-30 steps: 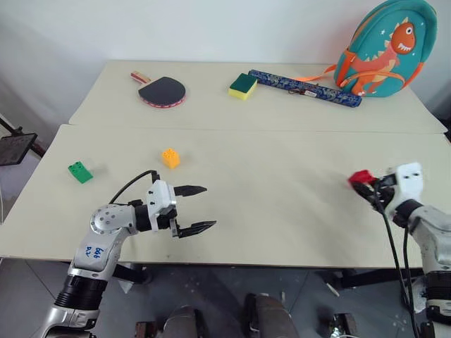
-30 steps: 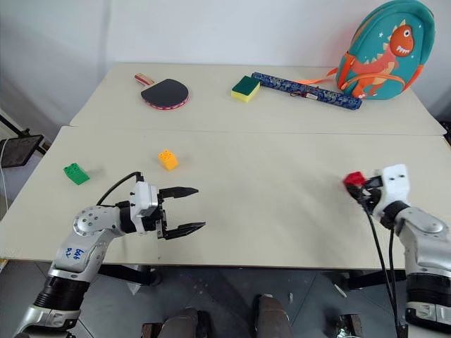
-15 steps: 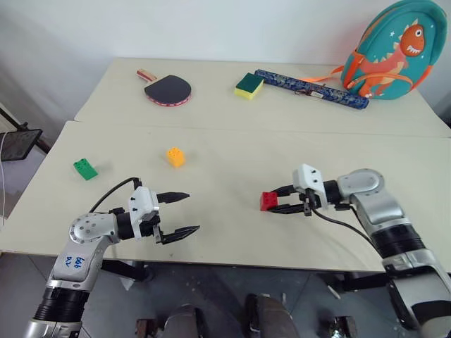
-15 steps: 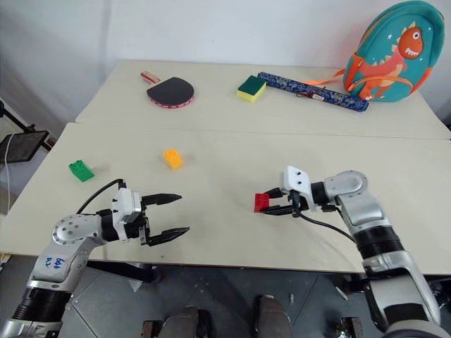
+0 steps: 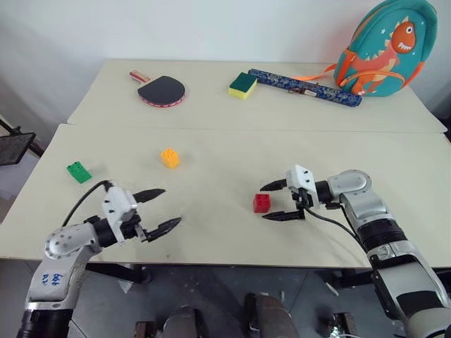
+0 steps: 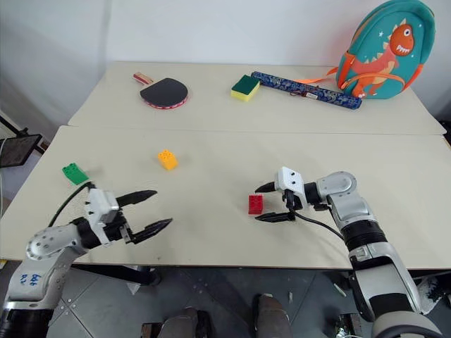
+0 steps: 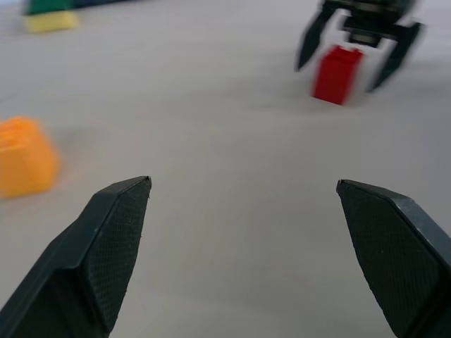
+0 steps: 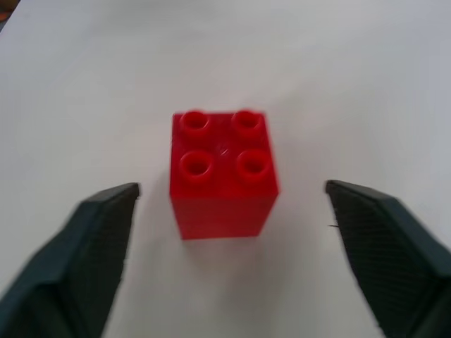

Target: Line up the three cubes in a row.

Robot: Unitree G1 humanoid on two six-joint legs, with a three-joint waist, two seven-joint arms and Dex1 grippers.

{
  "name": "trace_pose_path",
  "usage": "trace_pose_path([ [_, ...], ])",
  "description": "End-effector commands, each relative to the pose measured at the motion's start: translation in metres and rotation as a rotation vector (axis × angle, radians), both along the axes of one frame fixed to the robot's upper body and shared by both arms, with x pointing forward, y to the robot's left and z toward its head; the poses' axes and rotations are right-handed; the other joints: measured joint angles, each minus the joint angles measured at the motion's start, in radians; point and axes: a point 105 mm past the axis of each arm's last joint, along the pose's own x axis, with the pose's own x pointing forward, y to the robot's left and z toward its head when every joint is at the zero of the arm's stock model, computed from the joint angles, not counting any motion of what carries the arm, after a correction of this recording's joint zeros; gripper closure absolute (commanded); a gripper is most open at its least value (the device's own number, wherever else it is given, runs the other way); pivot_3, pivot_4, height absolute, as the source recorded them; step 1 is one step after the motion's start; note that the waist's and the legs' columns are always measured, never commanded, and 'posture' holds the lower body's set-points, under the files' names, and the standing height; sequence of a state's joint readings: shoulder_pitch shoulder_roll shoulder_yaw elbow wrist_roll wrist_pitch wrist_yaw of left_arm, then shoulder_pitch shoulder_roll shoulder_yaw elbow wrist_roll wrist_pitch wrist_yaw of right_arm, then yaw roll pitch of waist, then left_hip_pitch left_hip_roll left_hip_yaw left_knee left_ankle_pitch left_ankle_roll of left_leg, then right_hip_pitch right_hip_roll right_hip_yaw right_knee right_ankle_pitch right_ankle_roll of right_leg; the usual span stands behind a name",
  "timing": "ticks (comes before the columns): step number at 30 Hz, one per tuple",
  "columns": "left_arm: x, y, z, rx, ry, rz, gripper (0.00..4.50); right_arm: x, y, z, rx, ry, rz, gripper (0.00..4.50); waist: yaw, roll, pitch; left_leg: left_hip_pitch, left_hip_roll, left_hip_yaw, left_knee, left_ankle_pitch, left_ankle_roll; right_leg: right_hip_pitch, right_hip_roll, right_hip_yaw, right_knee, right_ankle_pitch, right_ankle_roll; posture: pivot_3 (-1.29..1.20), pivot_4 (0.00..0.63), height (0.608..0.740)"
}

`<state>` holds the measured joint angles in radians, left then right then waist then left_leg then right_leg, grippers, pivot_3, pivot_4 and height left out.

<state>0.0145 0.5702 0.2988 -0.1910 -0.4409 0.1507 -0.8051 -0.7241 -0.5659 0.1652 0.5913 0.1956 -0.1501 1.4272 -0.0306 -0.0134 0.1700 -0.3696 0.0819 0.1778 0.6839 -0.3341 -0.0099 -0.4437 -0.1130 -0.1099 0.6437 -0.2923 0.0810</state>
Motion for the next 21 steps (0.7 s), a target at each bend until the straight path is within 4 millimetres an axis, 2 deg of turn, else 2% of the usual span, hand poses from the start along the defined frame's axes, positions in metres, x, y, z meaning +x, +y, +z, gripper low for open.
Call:
trace_pose_path([
  [1,-0.010,0.060,0.014,-0.092,-0.114,0.330,0.00,-0.010,-0.008,0.051,0.272,-0.157,0.026,0.03,-0.001,0.000,0.000,0.000,0.000,0.000,0.000,0.000,0.000,0.000,0.000,0.000,0.000,0.000,0.000,0.00,0.150,0.740],
  [3,-0.025,0.097,0.000,-0.087,-0.111,0.530,0.00,-0.012,-0.012,0.069,0.425,-0.219,-0.012,0.03,-0.003,0.000,0.000,0.001,0.000,0.000,0.000,0.000,-0.001,0.000,0.000,0.000,0.000,0.000,0.000,0.00,0.150,0.740],
  [4,-0.034,0.115,-0.005,-0.104,-0.104,0.620,0.00,-0.016,-0.013,0.070,0.441,-0.231,-0.016,0.03,-0.003,0.000,0.000,0.001,0.001,0.000,-0.001,-0.001,-0.001,0.000,0.000,0.000,0.000,0.000,0.000,0.00,0.150,0.740],
  [8,-0.068,0.161,-0.020,-0.158,-0.110,0.904,0.00,-0.038,-0.011,0.059,0.434,-0.187,0.054,0.03,0.003,-0.001,0.000,0.001,0.000,0.000,-0.001,-0.001,0.000,0.000,0.000,-0.001,0.000,0.000,0.000,0.00,0.150,0.740],
  [9,-0.075,0.166,-0.024,-0.172,-0.107,0.947,0.00,-0.042,-0.012,0.053,0.412,-0.158,0.064,0.03,0.005,-0.001,0.000,0.001,0.000,0.000,-0.001,-0.002,0.000,0.000,-0.001,-0.001,-0.001,0.000,0.000,0.00,0.150,0.740],
  [11,-0.081,0.167,-0.027,-0.202,-0.113,0.990,0.00,-0.045,-0.015,0.047,0.407,-0.157,0.056,0.03,0.005,-0.002,-0.001,0.001,0.000,-0.001,-0.001,-0.002,0.001,0.001,-0.002,-0.001,-0.001,0.000,0.000,0.00,0.150,0.740],
  [15,-0.077,0.157,-0.022,-0.229,-0.148,1.010,0.00,-0.046,-0.018,0.042,0.393,-0.164,0.046,0.03,0.005,-0.004,-0.002,0.001,0.000,-0.001,0.000,-0.002,0.002,0.001,-0.003,-0.001,-0.001,0.000,0.000,0.00,0.150,0.740],
  [17,-0.054,0.137,-0.013,-0.238,-0.179,1.008,0.00,-0.049,-0.017,0.039,0.383,-0.146,0.066,0.03,0.007,-0.005,-0.002,0.001,-0.001,-0.001,0.000,-0.002,0.002,0.001,-0.003,-0.001,-0.001,0.000,0.000,0.00,0.150,0.740],
  [18,-0.044,0.136,-0.013,-0.215,-0.160,1.058,0.00,-0.050,-0.017,0.039,0.390,-0.137,0.080,0.03,0.008,-0.005,-0.002,0.001,-0.001,-0.002,0.000,-0.002,0.002,0.002,-0.003,-0.002,-0.001,0.000,0.000,0.00,0.150,0.740],
  [21,-0.018,0.135,0.000,-0.342,-0.159,1.205,0.00,-0.049,-0.016,0.042,0.399,-0.127,0.087,0.03,0.009,-0.006,-0.003,0.002,-0.002,-0.002,0.000,-0.001,0.002,0.003,-0.002,-0.002,0.000,0.000,0.000,0.00,0.150,0.740],
])
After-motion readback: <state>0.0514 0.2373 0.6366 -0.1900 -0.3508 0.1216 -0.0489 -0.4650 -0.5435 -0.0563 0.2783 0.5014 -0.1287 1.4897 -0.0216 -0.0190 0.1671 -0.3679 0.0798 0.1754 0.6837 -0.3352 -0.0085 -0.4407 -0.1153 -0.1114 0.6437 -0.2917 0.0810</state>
